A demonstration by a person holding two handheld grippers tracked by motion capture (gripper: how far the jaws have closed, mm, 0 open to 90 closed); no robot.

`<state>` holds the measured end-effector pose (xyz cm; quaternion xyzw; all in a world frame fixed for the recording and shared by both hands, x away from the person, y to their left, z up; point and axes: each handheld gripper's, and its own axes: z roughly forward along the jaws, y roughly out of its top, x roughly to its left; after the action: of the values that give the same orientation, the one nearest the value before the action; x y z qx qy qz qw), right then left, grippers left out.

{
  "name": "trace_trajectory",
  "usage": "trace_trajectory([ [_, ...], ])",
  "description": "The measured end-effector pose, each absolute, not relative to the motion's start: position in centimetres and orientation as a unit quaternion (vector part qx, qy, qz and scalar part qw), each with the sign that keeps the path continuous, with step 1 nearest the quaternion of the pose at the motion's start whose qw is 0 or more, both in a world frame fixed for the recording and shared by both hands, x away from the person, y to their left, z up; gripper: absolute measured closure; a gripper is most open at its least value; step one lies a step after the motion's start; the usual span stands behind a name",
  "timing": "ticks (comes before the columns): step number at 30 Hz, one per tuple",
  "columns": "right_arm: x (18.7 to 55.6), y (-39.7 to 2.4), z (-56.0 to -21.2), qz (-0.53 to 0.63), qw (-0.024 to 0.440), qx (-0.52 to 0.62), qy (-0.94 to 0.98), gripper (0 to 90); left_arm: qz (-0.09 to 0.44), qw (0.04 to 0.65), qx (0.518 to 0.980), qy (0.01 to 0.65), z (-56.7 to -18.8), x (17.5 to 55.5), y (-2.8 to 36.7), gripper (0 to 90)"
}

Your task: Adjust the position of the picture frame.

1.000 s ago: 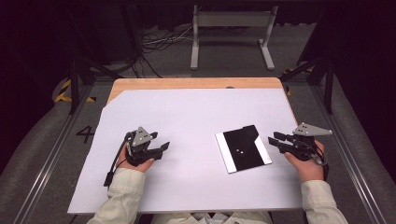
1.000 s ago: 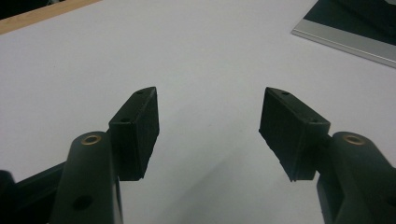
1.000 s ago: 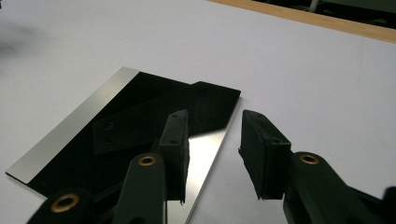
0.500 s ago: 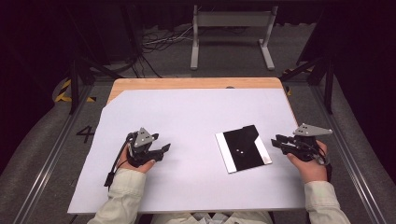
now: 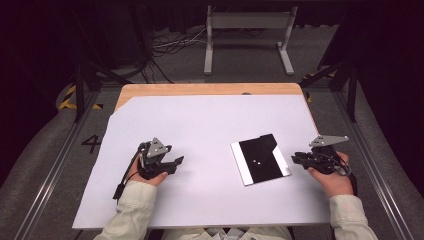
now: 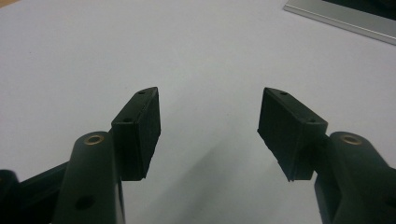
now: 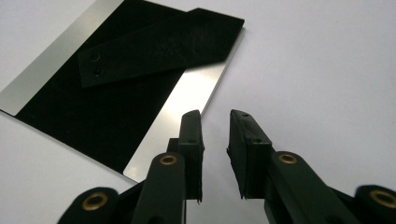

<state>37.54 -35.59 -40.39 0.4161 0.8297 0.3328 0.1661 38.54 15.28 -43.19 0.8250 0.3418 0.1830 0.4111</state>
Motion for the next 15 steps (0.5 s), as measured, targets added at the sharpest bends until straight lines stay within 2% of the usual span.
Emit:
trace_trajectory([
  [10,37.62,-35.59,-40.80,0.306,0.148,0.428,0.837,75.9,0.182,0.405,0.829,0.339,-43.30,38.64,15.13,39.6],
  [15,37.77,-35.39,-41.16,0.291,0.139,0.430,0.843,79.8,0.179,0.401,0.832,0.338,-43.46,38.65,14.88,39.5],
])
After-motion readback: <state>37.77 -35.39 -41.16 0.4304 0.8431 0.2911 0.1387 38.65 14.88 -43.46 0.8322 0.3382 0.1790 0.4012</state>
